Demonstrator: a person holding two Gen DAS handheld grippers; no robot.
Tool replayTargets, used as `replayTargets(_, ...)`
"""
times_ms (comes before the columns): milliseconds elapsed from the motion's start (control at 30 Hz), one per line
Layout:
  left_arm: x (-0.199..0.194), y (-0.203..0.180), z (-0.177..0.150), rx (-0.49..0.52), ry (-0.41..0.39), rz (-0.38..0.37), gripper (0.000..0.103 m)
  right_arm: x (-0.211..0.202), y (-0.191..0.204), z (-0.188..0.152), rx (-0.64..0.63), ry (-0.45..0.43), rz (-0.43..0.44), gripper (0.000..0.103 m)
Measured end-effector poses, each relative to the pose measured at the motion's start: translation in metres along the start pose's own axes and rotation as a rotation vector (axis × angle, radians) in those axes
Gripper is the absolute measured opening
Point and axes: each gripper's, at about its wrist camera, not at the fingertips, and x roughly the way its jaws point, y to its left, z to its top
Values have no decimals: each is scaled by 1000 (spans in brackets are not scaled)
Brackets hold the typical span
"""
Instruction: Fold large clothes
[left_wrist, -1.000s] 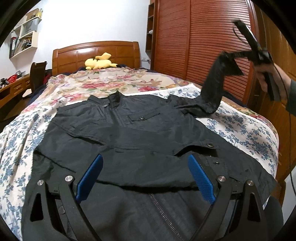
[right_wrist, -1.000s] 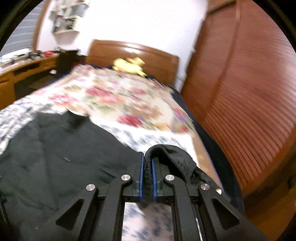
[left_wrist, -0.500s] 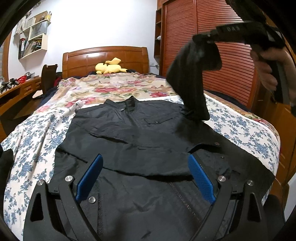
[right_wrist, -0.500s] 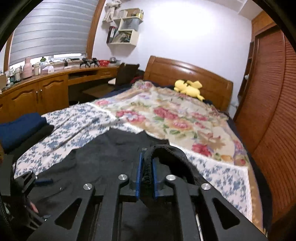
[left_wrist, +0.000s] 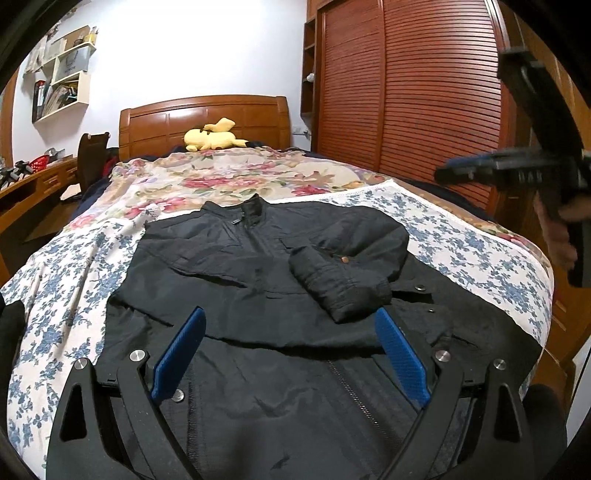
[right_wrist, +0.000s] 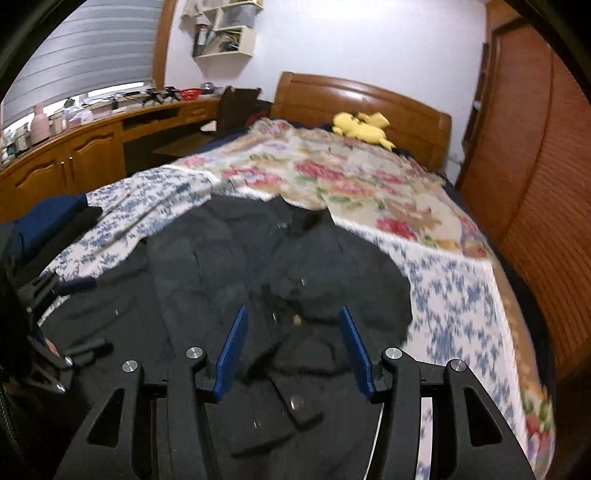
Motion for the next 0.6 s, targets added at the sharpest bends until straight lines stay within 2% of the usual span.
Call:
replayTargets(300, 16, -24, -4, 47, 40, -48, 94, 12, -5, -41, 102, 71, -5, 53)
replayTargets(500, 30, -39, -7, 67, 80, -89, 93, 39, -12, -72, 184, 110, 4, 53)
replayTargets(567, 35, -44, -7, 71, 97, -107, 90, 51, -11, -80, 214, 126, 5, 53)
replayTargets(600, 40, -46, -8, 69, 111, -120, 82, 55, -11, -82, 226, 130, 4, 53)
